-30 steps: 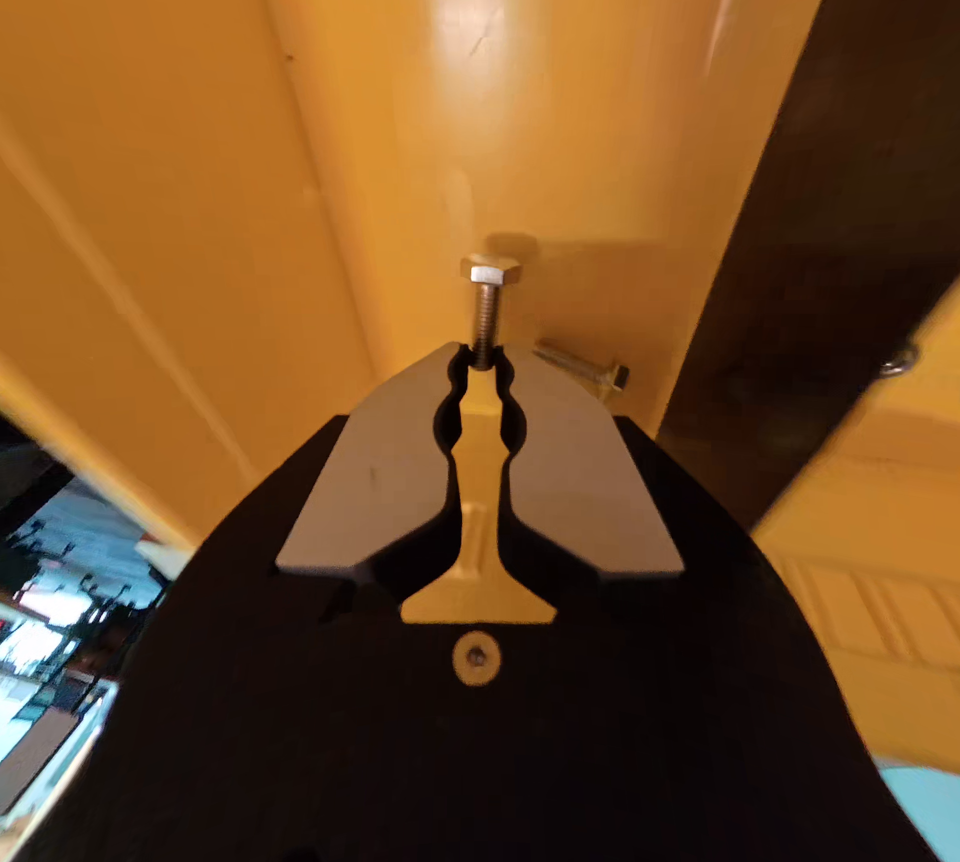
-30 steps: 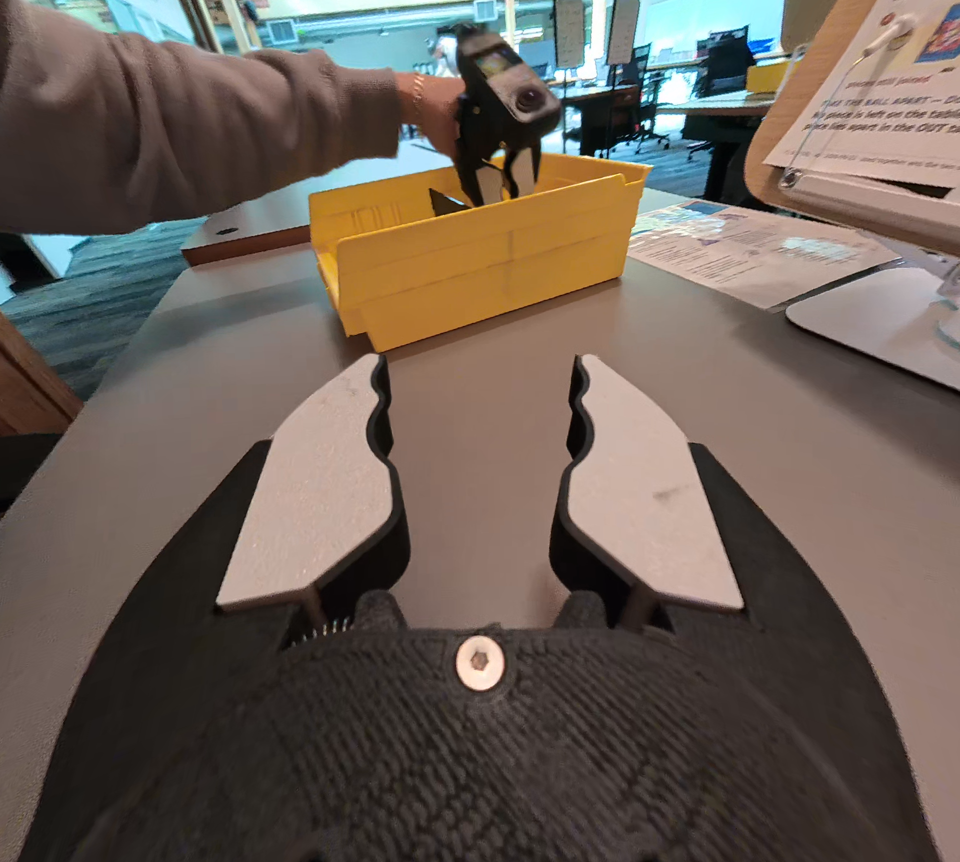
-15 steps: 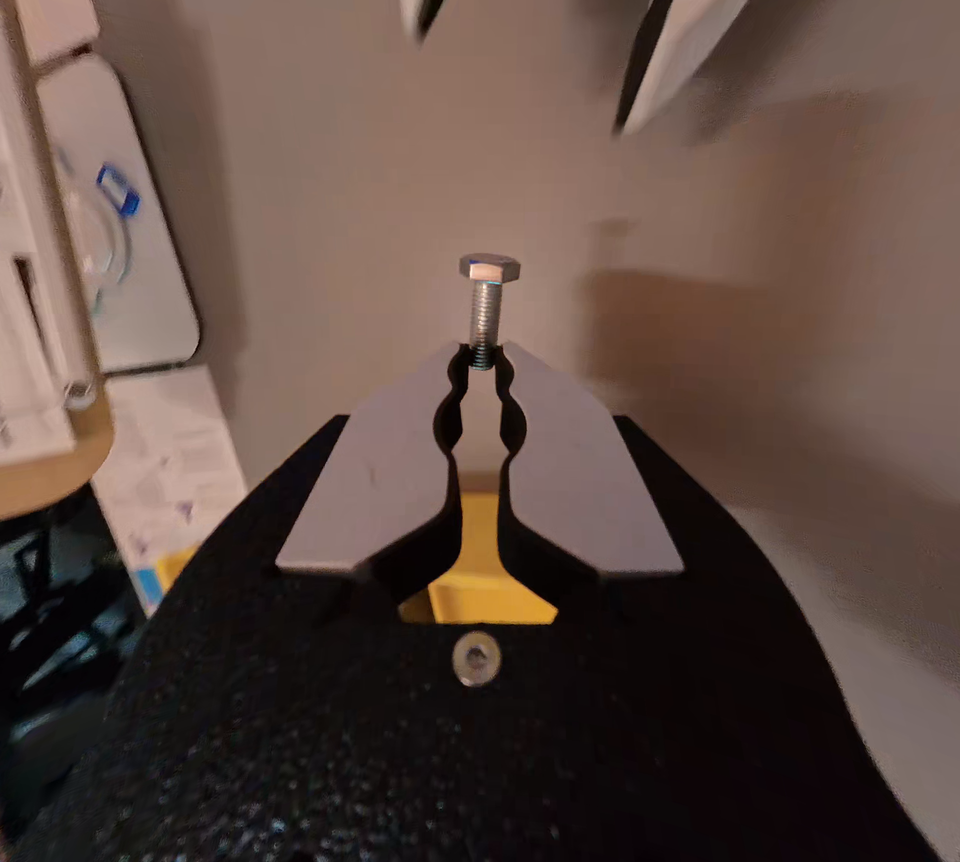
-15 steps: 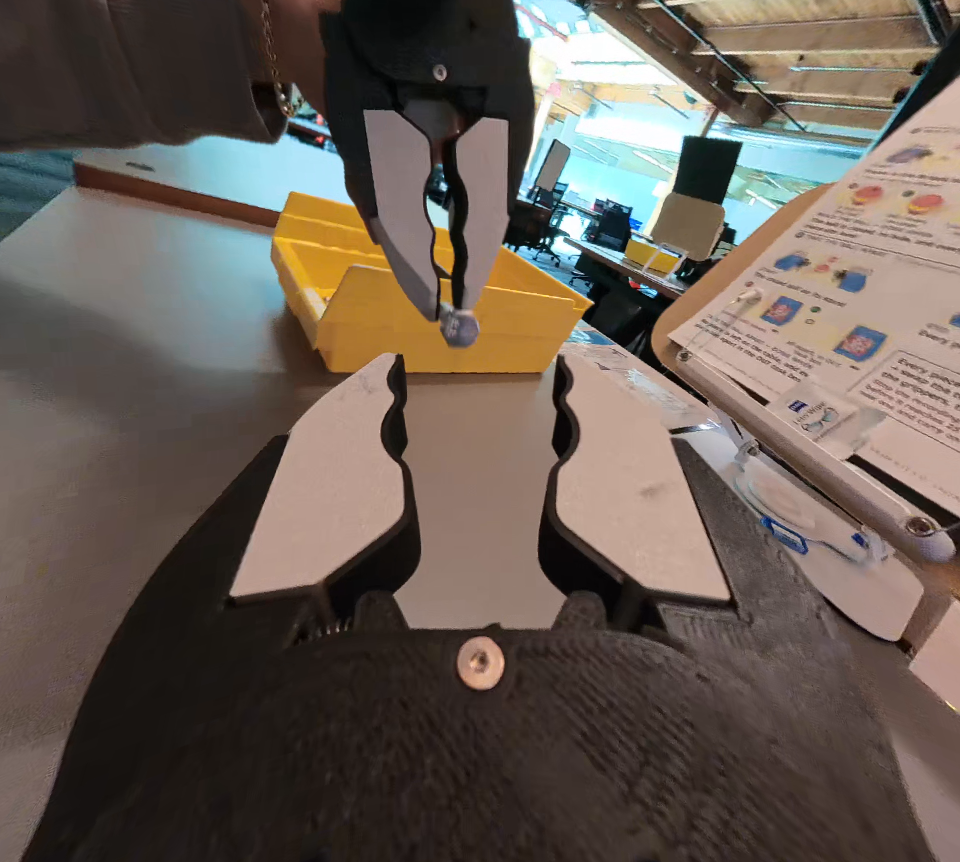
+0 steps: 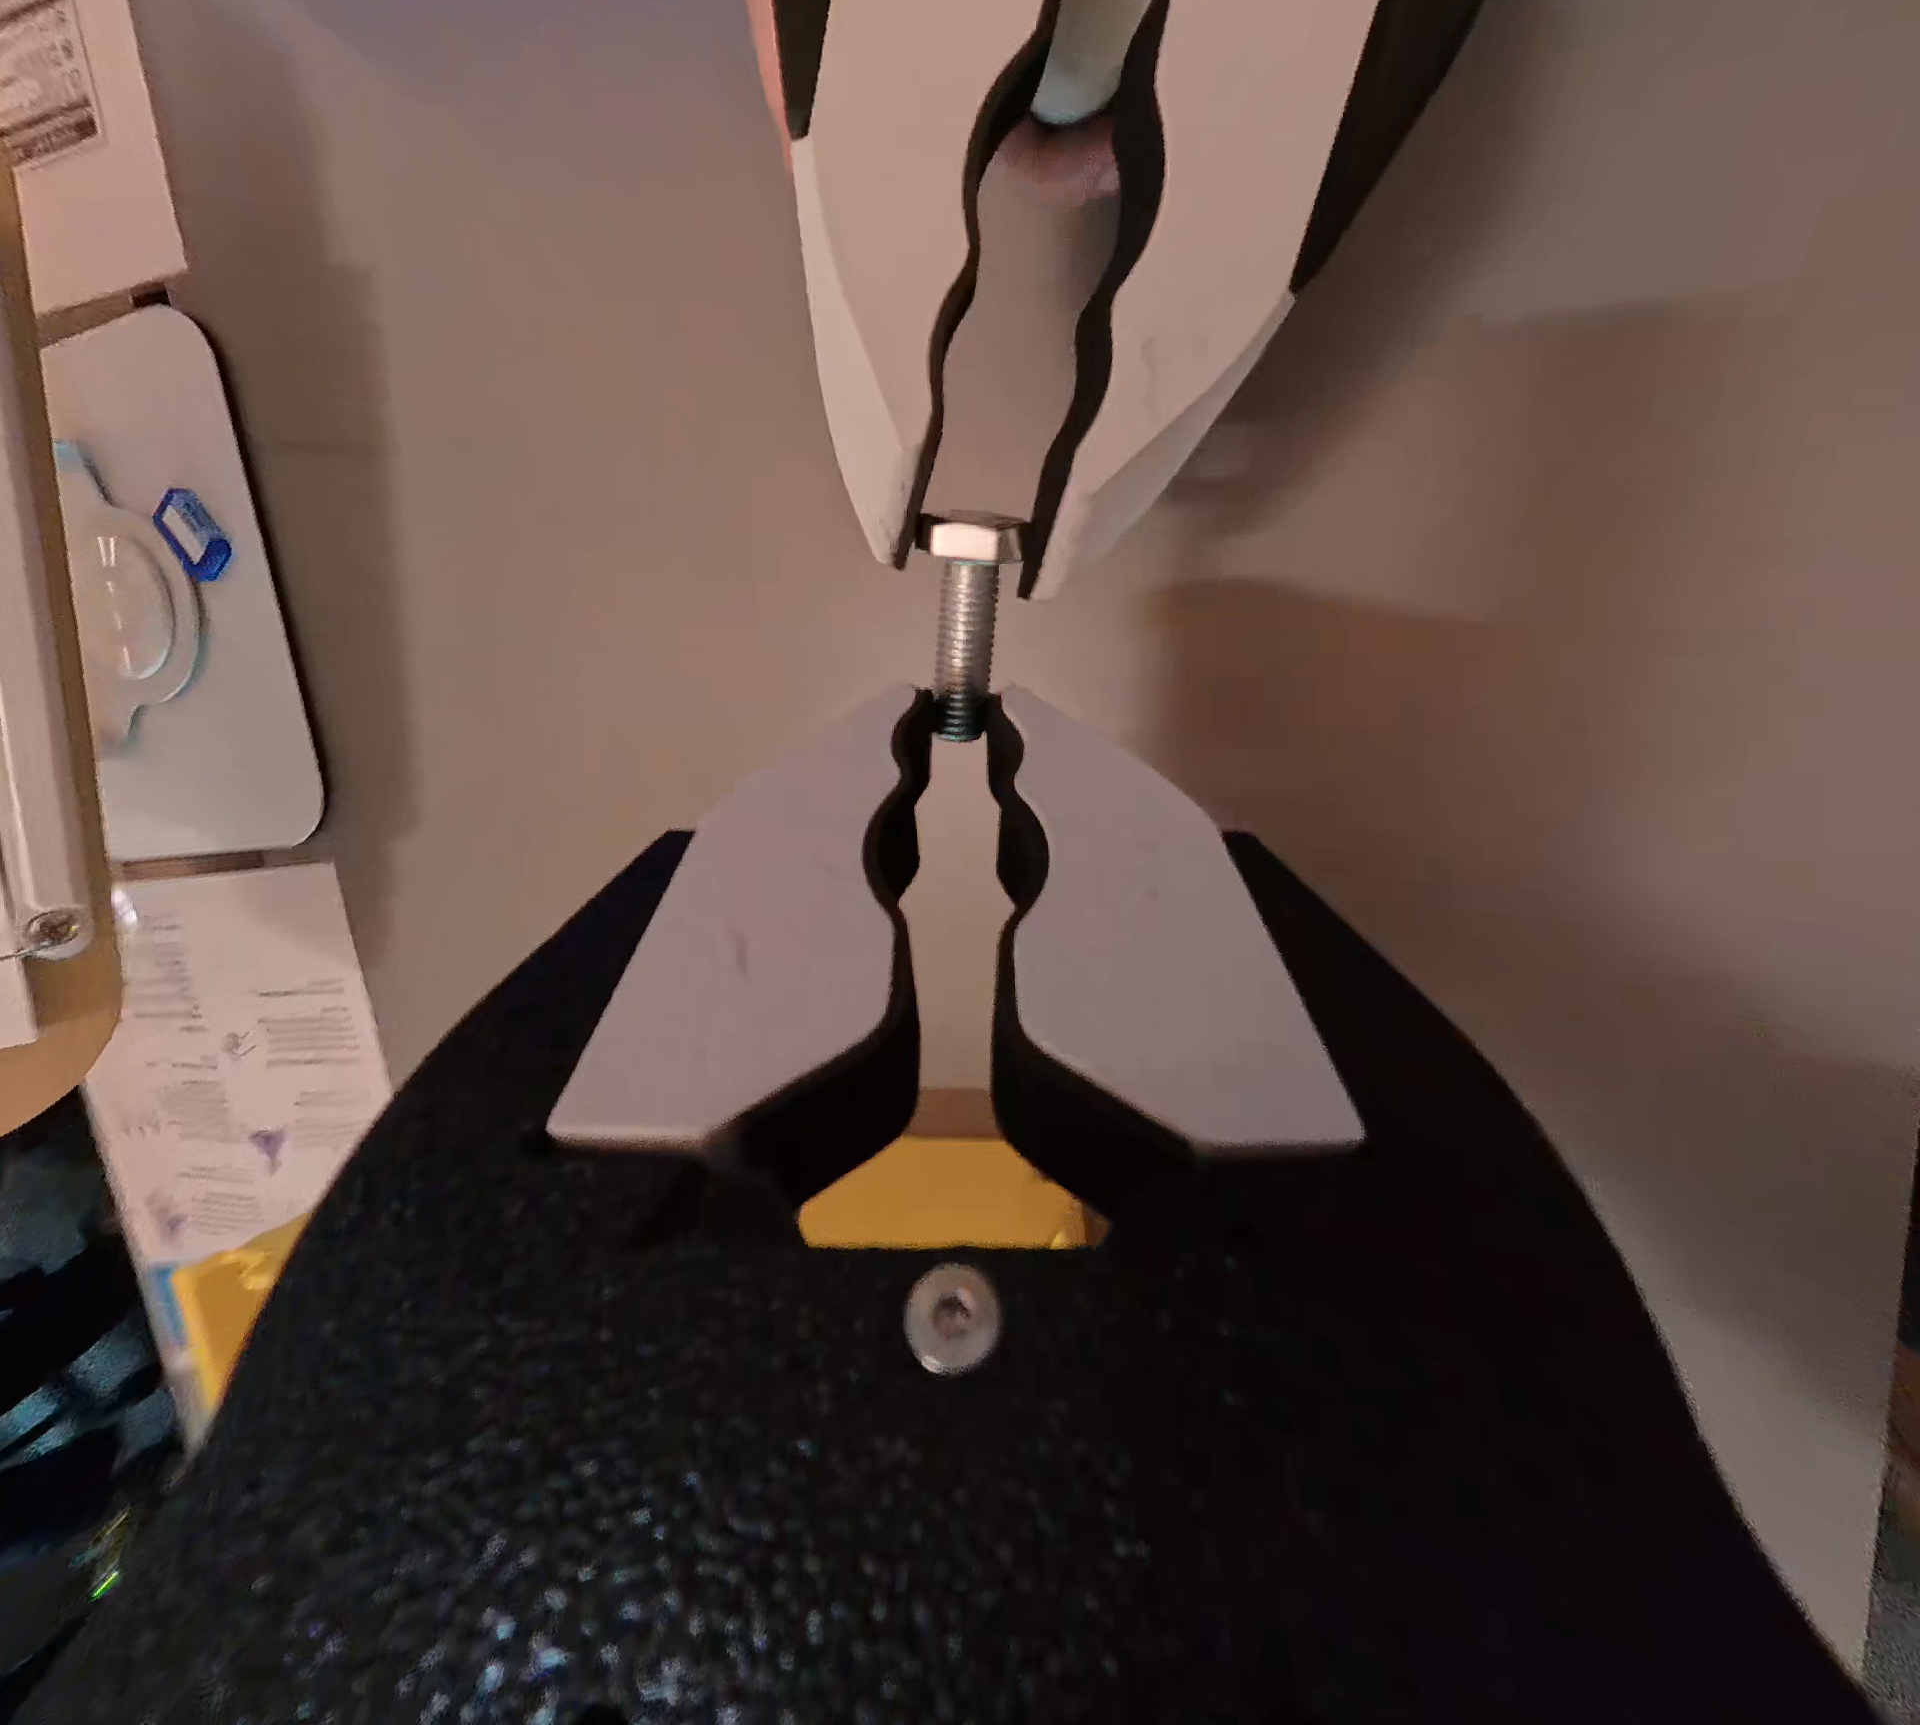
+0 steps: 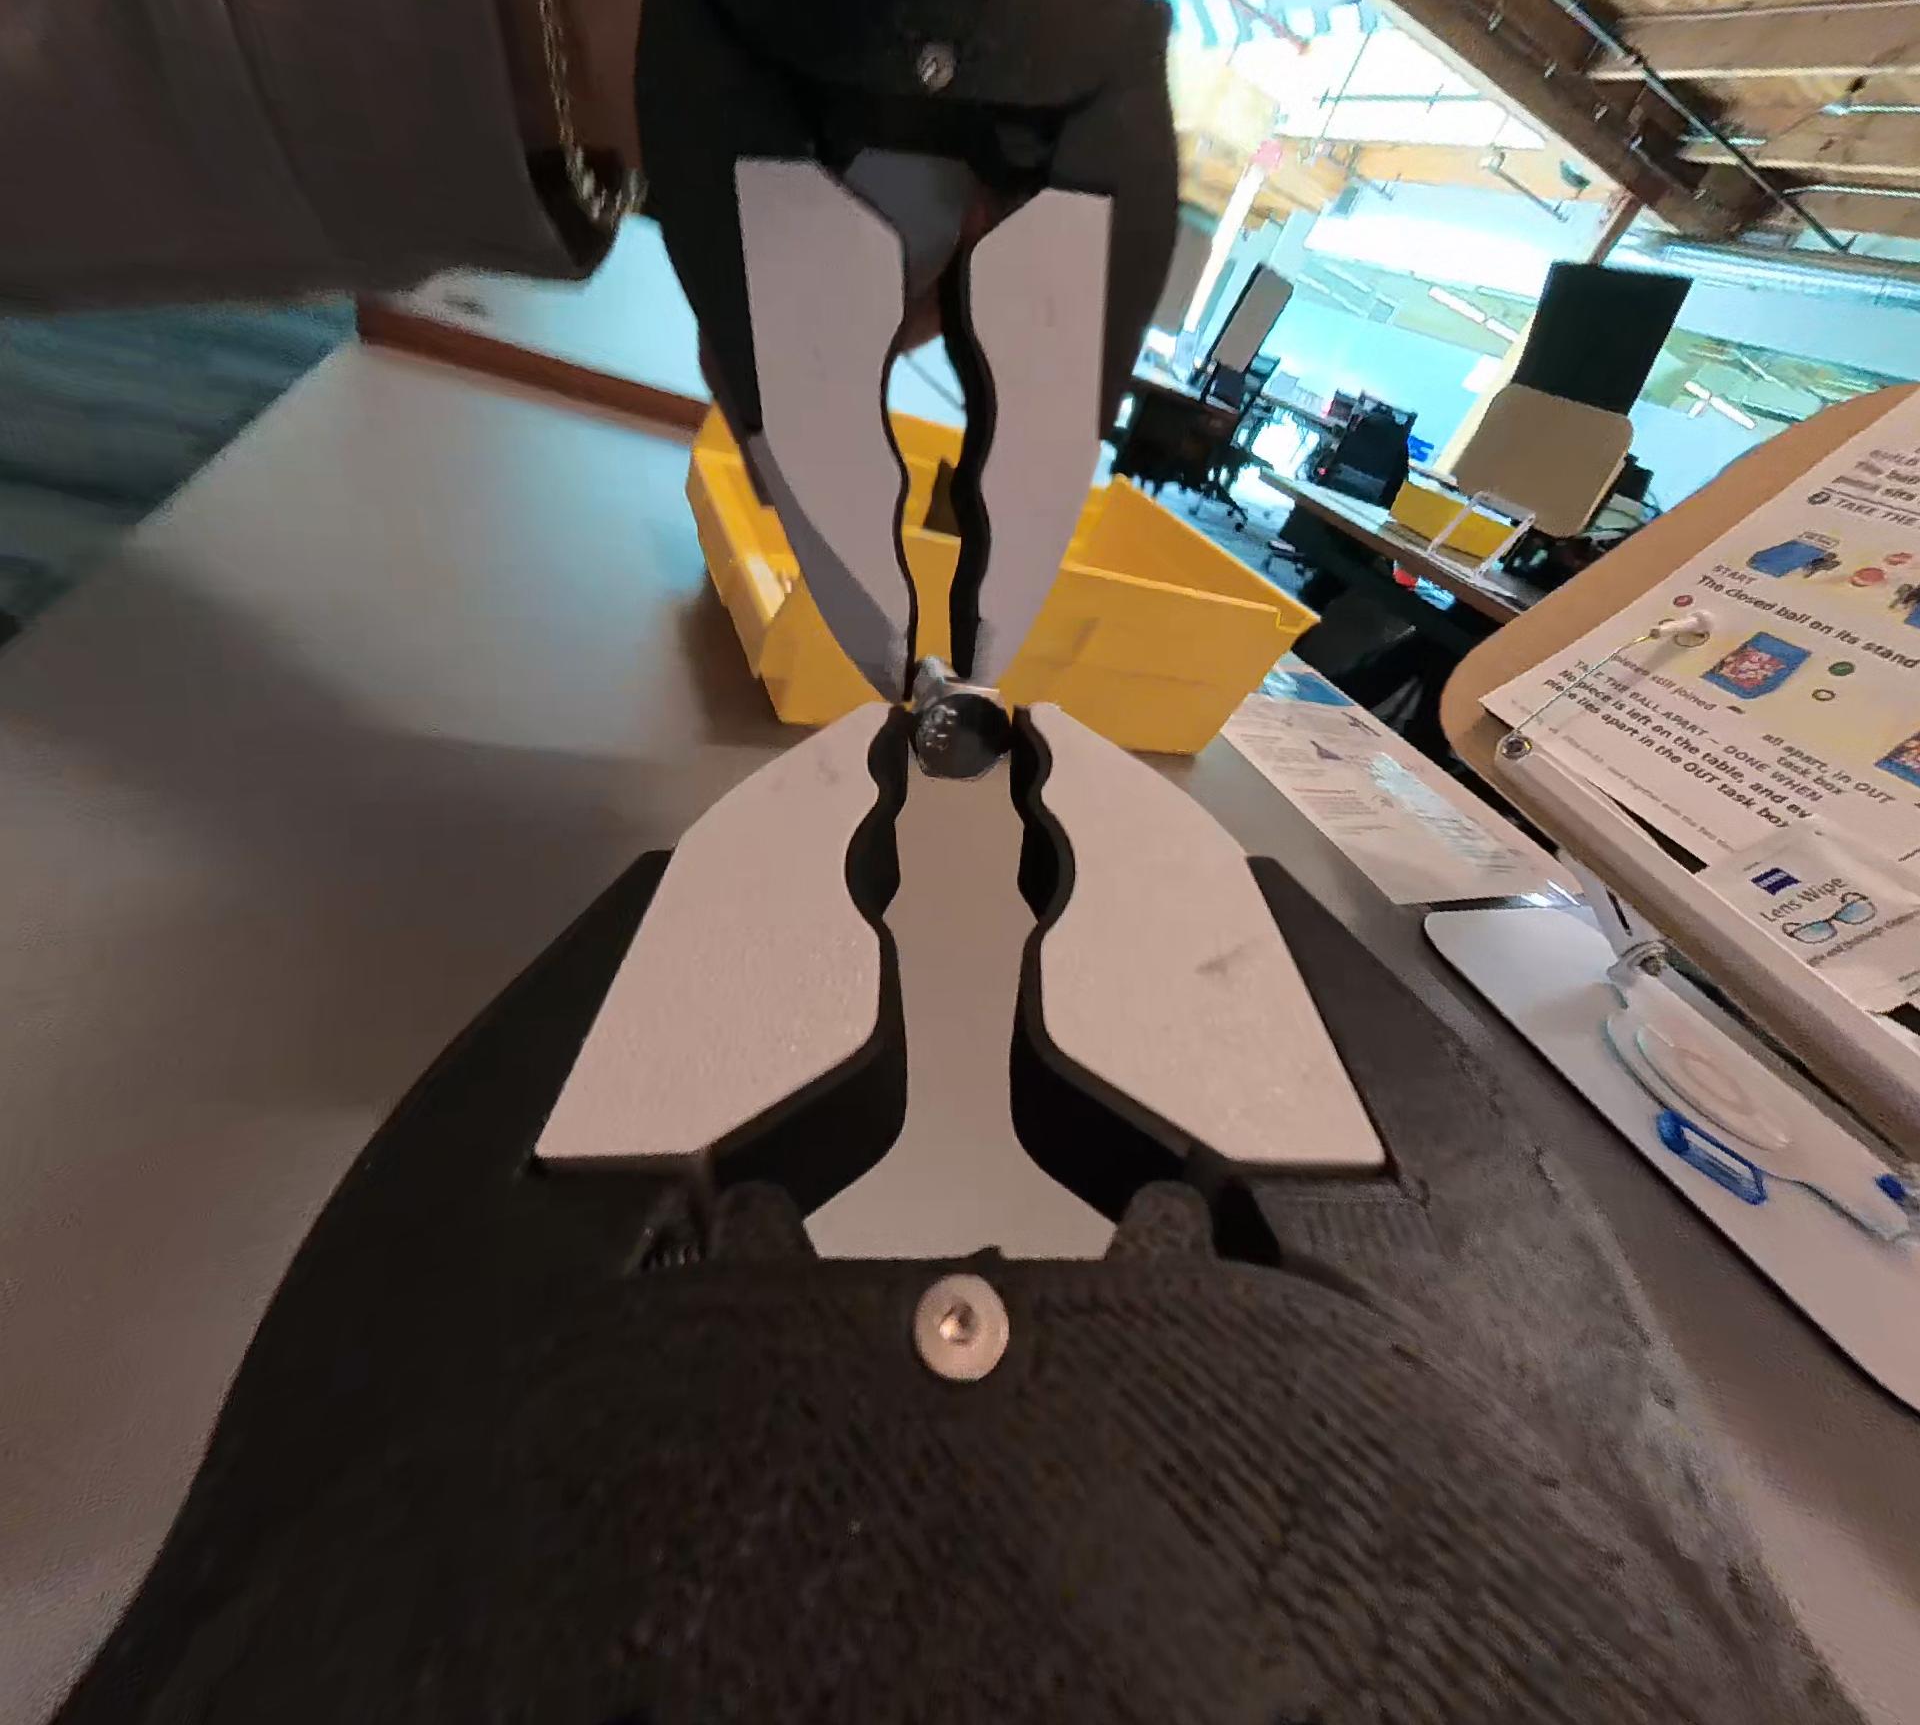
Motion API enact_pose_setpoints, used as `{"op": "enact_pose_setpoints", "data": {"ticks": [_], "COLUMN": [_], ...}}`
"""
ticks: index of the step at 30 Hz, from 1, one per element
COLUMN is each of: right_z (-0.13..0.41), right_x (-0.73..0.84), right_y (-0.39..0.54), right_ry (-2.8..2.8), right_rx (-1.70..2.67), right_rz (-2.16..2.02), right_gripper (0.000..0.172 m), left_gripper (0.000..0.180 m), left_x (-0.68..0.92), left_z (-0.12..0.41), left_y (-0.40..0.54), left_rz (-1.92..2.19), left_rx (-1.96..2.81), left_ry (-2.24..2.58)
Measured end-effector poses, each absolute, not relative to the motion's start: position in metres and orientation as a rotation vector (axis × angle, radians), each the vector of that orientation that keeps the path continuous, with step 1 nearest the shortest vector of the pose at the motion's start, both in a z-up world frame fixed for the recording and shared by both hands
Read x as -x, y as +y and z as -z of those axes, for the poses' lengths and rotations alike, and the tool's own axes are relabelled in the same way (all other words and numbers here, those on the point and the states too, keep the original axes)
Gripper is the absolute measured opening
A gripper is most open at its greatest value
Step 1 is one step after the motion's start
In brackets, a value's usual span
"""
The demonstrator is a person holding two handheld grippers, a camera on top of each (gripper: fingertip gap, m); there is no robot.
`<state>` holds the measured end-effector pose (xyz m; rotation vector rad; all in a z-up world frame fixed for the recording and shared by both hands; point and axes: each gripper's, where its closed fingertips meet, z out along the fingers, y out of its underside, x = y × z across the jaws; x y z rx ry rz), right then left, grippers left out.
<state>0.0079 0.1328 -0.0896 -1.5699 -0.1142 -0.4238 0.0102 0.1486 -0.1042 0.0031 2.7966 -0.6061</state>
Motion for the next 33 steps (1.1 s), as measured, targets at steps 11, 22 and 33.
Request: {"op": "enact_pose_setpoints", "data": {"ticks": [11,22,33], "right_z": [0.029,0.039,0.087], "right_x": [-0.012,-0.007,-0.017], "right_y": [0.09,0.1,0.121], "right_ry": [0.129,0.105,-0.149], "right_rx": [1.062,1.124,1.543], "right_rz": [-0.173,-0.17,0.578], "right_gripper": [0.018,0.018,0.029], "left_gripper": [0.021,0.009,0.009], "left_x": [-0.003,-0.002,-0.013], "left_z": [0.017,0.041,0.08], "left_y": [0.119,0.111,0.122], "left_rz": [1.998,1.883,1.342], "left_rx": [0.428,0.394,0.682], "left_ry": [1.895,1.934,2.288]}}
